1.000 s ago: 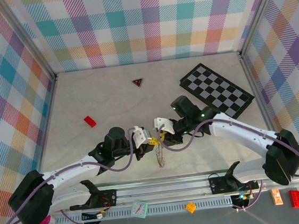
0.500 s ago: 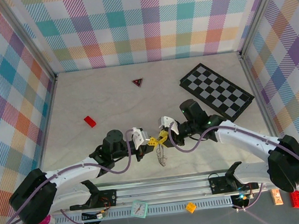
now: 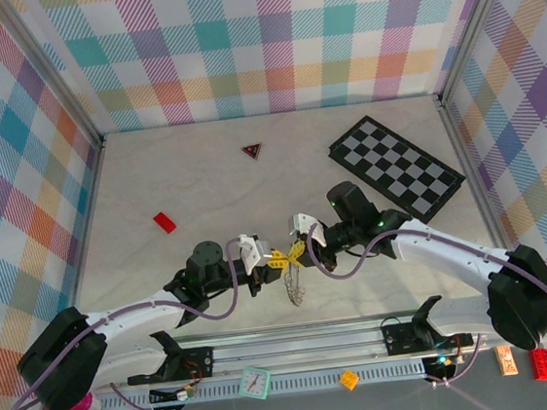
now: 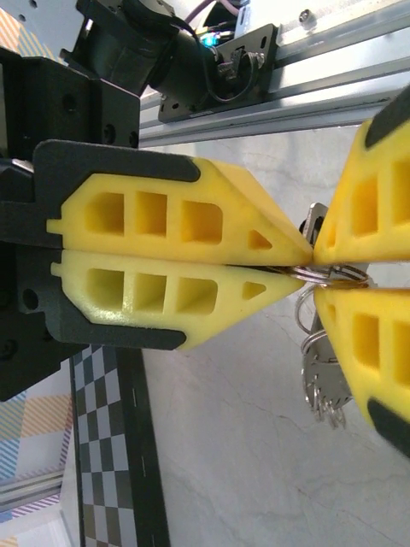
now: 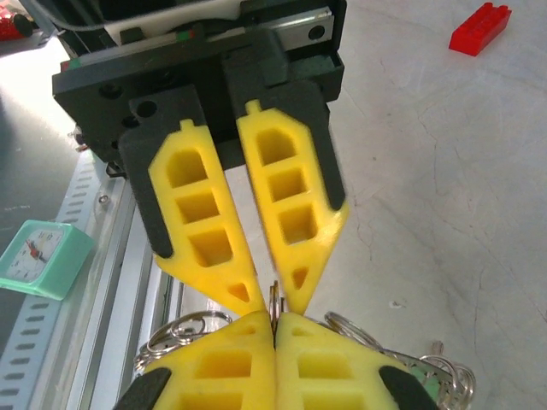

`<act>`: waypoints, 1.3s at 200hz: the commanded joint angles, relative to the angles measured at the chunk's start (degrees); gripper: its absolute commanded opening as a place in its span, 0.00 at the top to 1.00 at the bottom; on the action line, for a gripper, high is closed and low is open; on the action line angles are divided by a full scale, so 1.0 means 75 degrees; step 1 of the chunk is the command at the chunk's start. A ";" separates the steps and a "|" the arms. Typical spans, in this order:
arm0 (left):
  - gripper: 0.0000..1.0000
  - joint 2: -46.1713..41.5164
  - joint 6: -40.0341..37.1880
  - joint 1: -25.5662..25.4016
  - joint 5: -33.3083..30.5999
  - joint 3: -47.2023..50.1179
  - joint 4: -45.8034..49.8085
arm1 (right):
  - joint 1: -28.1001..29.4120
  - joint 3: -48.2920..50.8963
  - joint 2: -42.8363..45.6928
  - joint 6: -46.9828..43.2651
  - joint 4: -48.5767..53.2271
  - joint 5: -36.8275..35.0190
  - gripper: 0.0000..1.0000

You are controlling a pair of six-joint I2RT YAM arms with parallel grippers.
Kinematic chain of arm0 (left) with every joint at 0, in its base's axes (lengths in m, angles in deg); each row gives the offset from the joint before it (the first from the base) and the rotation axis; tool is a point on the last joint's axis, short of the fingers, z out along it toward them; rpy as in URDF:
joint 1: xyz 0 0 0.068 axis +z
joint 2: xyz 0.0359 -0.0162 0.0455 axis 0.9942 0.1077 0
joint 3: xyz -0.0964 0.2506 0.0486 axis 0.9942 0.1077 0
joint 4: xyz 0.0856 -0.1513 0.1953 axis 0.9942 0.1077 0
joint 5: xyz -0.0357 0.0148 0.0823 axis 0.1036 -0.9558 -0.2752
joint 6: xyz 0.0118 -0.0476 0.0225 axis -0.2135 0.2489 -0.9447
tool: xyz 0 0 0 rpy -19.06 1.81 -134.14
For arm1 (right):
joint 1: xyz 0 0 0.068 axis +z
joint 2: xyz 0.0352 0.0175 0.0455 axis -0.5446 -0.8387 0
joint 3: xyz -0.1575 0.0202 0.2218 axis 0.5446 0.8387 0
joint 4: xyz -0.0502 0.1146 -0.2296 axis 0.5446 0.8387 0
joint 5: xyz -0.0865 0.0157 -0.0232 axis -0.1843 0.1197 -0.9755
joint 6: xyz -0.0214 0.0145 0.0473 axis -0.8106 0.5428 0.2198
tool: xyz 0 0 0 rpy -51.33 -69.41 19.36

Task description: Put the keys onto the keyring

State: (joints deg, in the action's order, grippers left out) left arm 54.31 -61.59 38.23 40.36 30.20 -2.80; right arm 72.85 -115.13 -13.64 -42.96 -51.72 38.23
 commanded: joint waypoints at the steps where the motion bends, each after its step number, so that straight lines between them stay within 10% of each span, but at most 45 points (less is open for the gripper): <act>1: 0.81 -0.0193 -0.0152 -0.0025 -0.0040 -0.0154 0.0028 | 0.0038 -0.0485 -0.0062 -0.0418 0.0694 0.0060 1.00; 170: 1.00 -0.0250 -0.1363 -0.0011 0.0450 -0.1285 0.2496 | 0.0595 -0.2195 -0.0836 -0.1721 0.2916 -0.0401 1.00; 203: 1.00 -0.0348 -0.1338 -0.0008 0.0346 -0.1114 0.2313 | 0.0314 -0.1555 -0.0215 -0.1030 0.2250 -0.0692 0.67; 260: 1.00 -0.0383 -0.1286 -0.0010 0.0216 -0.0893 0.1881 | 0.0238 -0.0995 0.0002 -0.0625 0.2184 -0.1150 0.65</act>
State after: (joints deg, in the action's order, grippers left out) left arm 52.28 -70.66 38.26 41.50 23.07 15.32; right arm 74.77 -123.77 -13.25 -49.56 -34.47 29.56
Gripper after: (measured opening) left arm 0.042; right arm 0.353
